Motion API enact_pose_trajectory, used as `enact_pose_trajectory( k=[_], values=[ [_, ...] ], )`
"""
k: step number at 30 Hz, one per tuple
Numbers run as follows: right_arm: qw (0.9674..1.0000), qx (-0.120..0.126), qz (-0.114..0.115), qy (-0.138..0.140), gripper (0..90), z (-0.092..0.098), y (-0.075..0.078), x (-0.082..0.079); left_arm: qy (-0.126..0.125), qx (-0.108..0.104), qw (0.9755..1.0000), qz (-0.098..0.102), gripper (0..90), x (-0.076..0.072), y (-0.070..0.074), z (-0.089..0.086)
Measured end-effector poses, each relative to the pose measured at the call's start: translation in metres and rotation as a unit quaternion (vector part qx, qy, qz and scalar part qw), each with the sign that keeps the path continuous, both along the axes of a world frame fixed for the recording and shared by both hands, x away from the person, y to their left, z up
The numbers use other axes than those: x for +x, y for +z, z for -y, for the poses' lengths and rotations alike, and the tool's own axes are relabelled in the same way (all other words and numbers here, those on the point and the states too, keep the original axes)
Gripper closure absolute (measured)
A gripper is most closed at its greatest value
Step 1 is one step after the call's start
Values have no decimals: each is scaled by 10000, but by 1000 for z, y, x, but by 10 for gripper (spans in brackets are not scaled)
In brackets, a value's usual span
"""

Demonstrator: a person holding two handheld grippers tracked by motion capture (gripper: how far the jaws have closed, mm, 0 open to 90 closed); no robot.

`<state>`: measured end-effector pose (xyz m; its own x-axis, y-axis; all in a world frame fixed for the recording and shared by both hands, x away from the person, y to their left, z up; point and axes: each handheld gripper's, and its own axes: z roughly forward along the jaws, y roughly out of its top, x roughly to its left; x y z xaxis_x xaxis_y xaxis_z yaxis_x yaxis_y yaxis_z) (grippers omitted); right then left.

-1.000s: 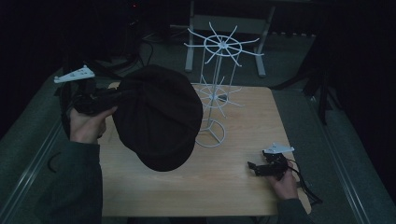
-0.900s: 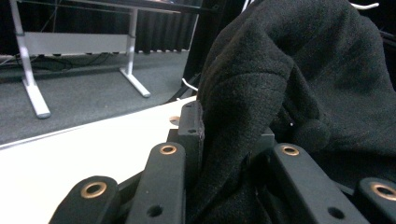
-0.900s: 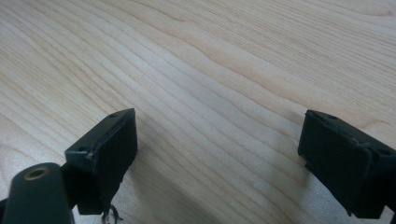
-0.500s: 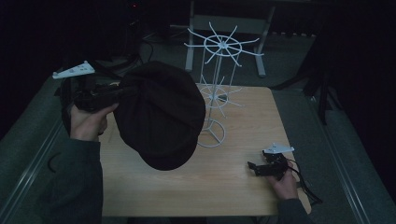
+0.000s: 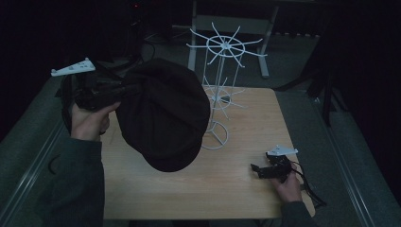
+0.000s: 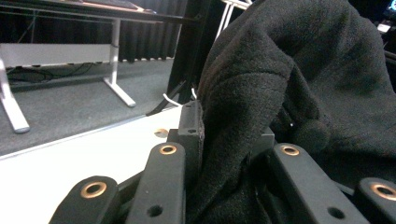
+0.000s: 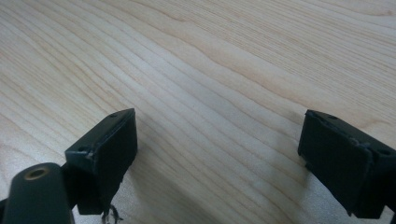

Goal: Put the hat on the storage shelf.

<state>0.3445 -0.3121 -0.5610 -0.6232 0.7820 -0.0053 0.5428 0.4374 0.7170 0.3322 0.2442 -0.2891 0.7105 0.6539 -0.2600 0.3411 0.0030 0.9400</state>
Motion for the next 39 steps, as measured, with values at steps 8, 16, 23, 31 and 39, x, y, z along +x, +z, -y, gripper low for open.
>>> enact_pose_trajectory(
  k=[8,16,23,31,39],
  values=[
    [10000,-1,-2,0,117,0,0,0,-120,-129,9998,20,753,3,2,2],
    [10000,-1,1,1,117,0,0,0,-157,-226,9996,35,753,5,5,2],
    [10000,0,-3,-3,117,0,0,0,-187,-253,9994,107,753,5,12,6],
    [10000,-1,-2,0,117,0,0,0,-237,-276,9993,129,753,8,16,12],
    [10000,-1,-5,-5,118,0,0,0,-251,-379,9988,176,753,10,20,15]
  ],
)
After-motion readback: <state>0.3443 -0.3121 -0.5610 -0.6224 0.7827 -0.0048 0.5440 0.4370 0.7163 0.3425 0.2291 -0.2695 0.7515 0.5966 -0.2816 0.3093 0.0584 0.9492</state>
